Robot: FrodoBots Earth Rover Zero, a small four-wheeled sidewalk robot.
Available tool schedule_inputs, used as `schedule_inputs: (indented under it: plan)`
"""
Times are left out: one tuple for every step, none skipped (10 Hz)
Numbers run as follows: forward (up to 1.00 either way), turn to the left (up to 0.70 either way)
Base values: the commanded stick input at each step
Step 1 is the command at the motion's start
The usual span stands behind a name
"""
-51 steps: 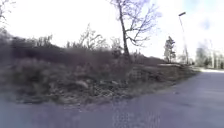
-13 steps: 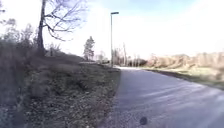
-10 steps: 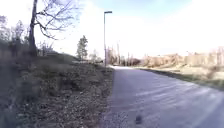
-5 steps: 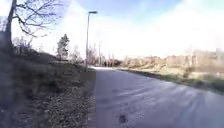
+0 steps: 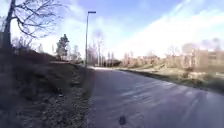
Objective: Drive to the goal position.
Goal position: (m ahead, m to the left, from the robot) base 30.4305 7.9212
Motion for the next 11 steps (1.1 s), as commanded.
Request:
schedule_inputs:
  plan:
    - [1.0,0.0]
    - [1.0,0.0]
    - [1.0,0.0]
    - [1.0,0.0]
    - [1.0,0.0]
    - [1.0,0.0]
    - [1.0,0.0]
    - [1.0,0.0]
    - [1.0,0.0]
    - [1.0,0.0]
    - [1.0,0.0]
